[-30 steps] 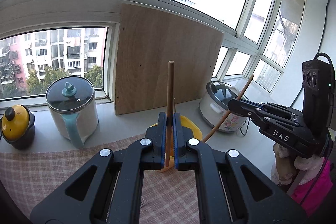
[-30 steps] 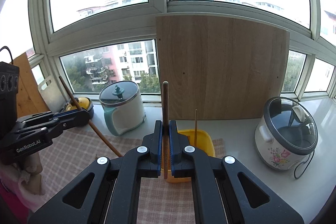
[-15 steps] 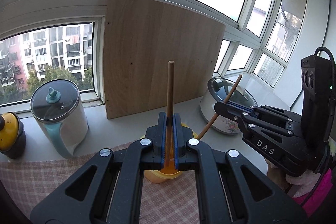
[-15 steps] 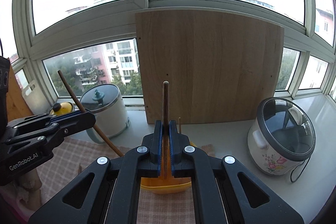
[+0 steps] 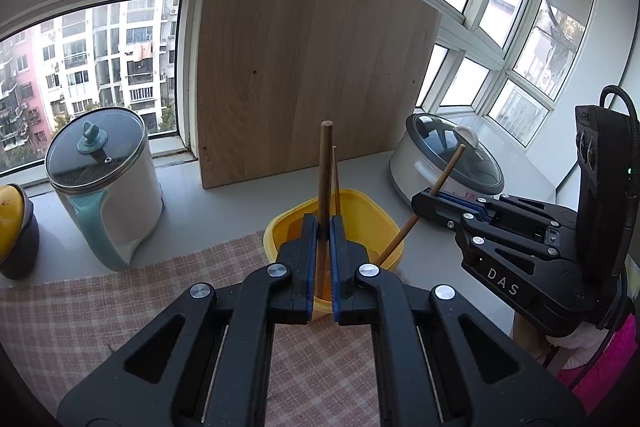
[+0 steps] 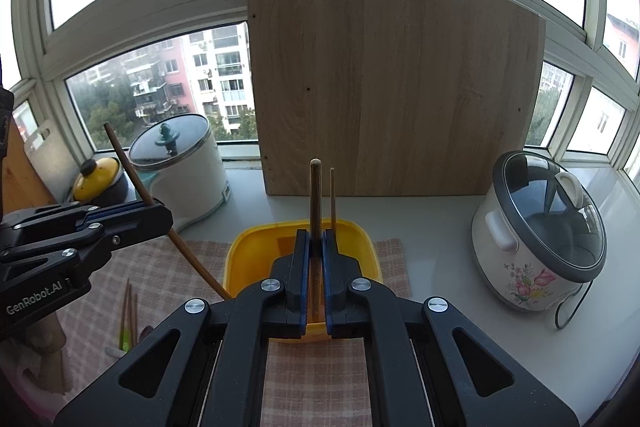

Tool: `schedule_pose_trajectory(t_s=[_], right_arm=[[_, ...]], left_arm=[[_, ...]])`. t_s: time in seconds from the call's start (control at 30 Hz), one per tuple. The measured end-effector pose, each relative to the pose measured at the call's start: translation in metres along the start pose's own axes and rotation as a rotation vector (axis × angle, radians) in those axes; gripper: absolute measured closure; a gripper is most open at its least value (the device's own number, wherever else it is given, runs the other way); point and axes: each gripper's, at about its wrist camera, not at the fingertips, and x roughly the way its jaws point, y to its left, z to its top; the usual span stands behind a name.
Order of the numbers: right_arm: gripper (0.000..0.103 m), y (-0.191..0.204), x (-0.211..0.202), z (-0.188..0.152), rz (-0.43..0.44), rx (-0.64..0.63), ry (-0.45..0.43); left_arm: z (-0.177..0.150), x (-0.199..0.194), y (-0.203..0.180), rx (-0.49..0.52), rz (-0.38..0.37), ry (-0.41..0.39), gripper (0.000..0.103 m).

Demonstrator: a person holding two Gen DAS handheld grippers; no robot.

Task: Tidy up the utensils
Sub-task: 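Open both tools to drop the chopsticks into the yellow container, then move both open tools back over the utensil pile on the cloth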

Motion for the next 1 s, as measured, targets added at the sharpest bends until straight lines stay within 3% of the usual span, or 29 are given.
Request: schedule_pose_trajectory(t_s=[0.1, 0.13, 0.17, 0.2, 0.27, 0.73, 1.0], right_arm=[[0.099, 0.003, 0.002, -0.003, -0.007, -0.005, 0.01], [0.098, 0.003, 0.003, -0.004, -0.012, -0.006, 0.015], [0.09, 0.003, 0.003, -0.005, -0.015, -0.003, 0.018], [0.073, 0.002, 0.002, -0.006, -0.013, 0.001, 0.018], [0.05, 0.002, -0.001, -0.008, -0.005, 0.013, 0.006], [0.041, 0.004, -0.02, -0.026, 0.003, 0.047, 0.005], [0.031, 0.011, -0.03, -0.046, 0.008, 0.058, 0.005]], left_arm=[[-0.002, 0.0, 0.003, -0.016, 0.007, 0.024, 0.094], [-0.003, -0.001, 0.004, -0.021, 0.009, 0.027, 0.079], [-0.004, -0.003, 0.005, -0.024, 0.012, 0.022, 0.065], [-0.006, -0.006, 0.007, -0.023, 0.015, 0.014, 0.063], [-0.009, -0.01, 0.01, -0.02, 0.021, 0.011, 0.063], [-0.041, -0.049, 0.051, -0.06, 0.082, -0.004, 0.063], [-0.072, -0.074, 0.084, -0.077, 0.143, 0.018, 0.063]])
